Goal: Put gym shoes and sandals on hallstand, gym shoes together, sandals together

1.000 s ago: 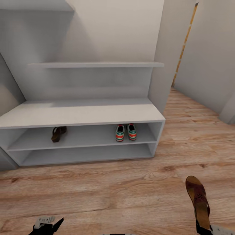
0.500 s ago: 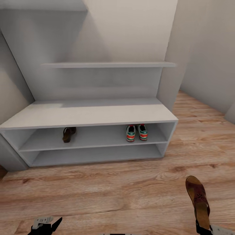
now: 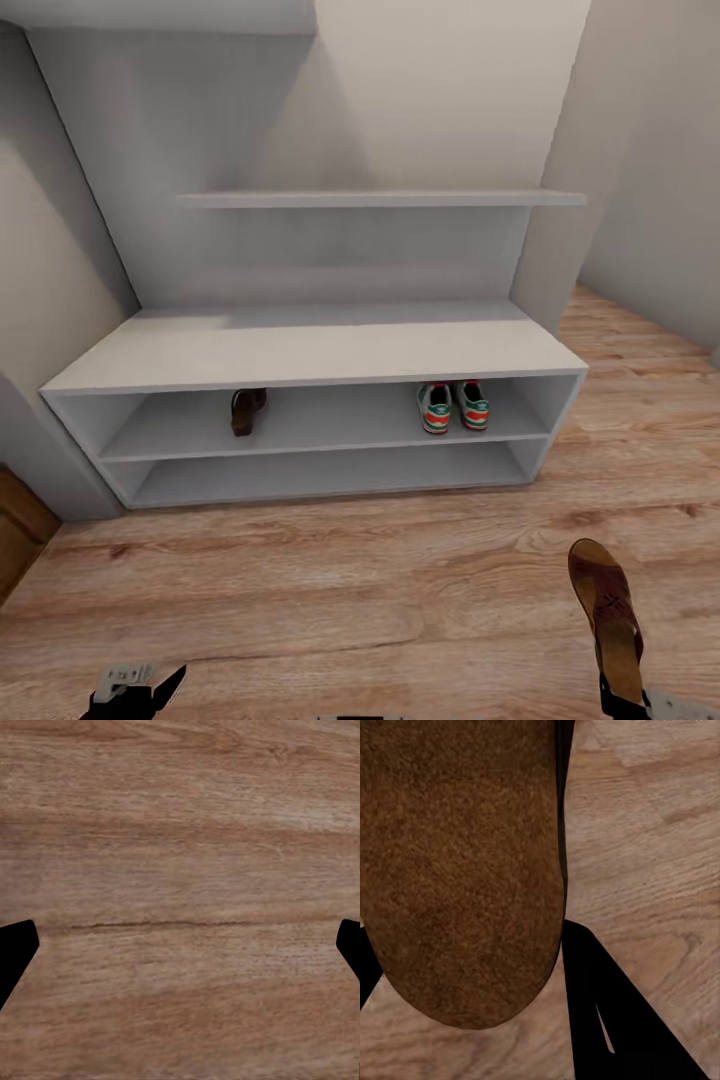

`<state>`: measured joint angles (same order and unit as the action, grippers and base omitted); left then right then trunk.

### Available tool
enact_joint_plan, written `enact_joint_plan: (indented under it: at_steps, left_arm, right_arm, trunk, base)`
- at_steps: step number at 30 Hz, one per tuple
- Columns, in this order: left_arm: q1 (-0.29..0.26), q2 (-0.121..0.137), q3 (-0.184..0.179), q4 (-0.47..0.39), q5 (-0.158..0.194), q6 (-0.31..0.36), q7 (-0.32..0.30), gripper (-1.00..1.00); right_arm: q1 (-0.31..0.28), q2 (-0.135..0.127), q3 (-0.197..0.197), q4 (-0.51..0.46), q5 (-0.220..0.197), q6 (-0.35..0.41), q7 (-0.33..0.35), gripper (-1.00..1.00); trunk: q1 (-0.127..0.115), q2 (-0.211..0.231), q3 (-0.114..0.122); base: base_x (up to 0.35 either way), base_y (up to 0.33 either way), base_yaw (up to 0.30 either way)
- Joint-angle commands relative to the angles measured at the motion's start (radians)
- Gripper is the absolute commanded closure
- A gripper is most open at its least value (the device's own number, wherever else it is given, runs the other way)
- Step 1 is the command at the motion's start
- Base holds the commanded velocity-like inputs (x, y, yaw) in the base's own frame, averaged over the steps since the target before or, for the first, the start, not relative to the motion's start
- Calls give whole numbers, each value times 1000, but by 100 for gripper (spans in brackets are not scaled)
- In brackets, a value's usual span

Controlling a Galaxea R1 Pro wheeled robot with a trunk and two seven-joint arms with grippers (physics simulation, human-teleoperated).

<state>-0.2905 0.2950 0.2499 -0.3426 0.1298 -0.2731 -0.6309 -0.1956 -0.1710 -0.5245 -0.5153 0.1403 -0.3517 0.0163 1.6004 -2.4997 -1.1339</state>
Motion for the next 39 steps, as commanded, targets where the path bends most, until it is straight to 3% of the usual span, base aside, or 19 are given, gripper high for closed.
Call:
enact_joint_plan:
  at_steps: [1,10,33,39]
  left_arm:
    - [-1,-1,3,4,6,1,-7,-100]
    - [-1,-3,3,13,7,2,-7,-100]
    - [-1,-3,3,12,7,1,-7,-100]
    - [-2,-7,5,3,5,-1,-6,-100]
  right_arm:
    - [-1,1,-6,0,7,-3,1,100]
    - [-1,1,-6,0,7,-3,1,100]
    - [-1,1,-6,0,6,-3,2,100]
    - [-1,1,-6,2,7,-4,3,100]
  trunk:
    - [0,0,-1]
    - [0,0,-1]
    - [0,0,-1]
    - [0,0,-1]
  base:
    - [-88,315,196]
    - [-110,309,203]
    - [-40,301,6]
    - [-48,71,0]
